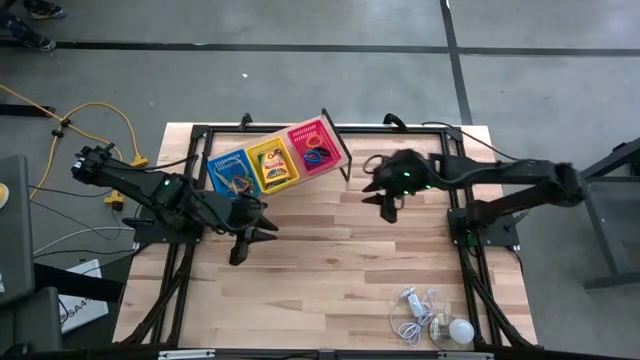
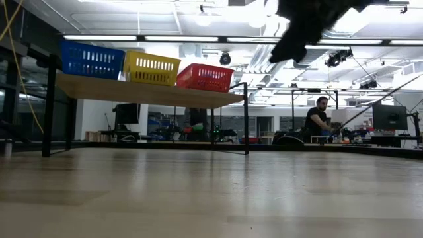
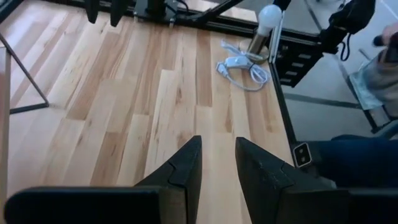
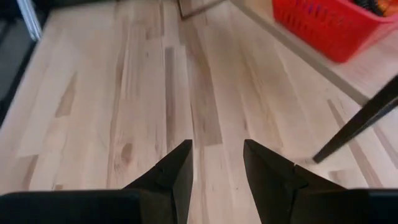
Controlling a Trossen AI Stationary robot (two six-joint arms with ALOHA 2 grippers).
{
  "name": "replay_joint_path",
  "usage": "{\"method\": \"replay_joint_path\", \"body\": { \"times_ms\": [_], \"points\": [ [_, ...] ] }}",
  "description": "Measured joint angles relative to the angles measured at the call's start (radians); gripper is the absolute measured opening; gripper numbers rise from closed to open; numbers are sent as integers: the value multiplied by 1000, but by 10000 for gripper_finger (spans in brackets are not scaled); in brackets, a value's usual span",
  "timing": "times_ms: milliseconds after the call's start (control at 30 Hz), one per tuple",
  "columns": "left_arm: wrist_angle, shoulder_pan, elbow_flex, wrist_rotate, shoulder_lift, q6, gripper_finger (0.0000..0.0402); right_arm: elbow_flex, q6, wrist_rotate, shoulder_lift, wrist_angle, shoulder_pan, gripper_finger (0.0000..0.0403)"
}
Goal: Pick & Place Office Desk Supplies
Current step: Return to Home Position
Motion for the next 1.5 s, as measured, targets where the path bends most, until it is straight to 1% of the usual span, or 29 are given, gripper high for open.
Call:
{"method": "replay_joint_path", "body": {
  "times_ms": [167, 300, 433, 567, 733, 1033, 1333, 1500],
  "points": [
    [26, 0, 0, 0, 0, 0, 94, -220, 49, 7, -175, 210, 0, 130],
    [34, 0, 0, 0, 0, 0, 94, -357, 98, 83, -298, 317, 0, 130],
    [34, 0, 0, 0, 0, 0, 94, -479, 125, 158, -423, 382, 0, 130],
    [33, 0, 0, 0, 0, 0, 94, -577, 151, 195, -526, 427, 2, 130],
    [33, 0, 0, 0, 0, 0, 94, -685, 172, 210, -661, 505, 2, 130],
    [32, 0, 0, 0, 0, 0, 94, -802, 191, 204, -828, 551, 2, 130],
    [33, 0, 0, 0, 0, 0, 94, -869, 205, 164, -934, 567, 8, 130],
    [32, 0, 0, 0, 0, 0, 94, -886, 205, 162, -983, 553, 27, 130]
  ]
}}
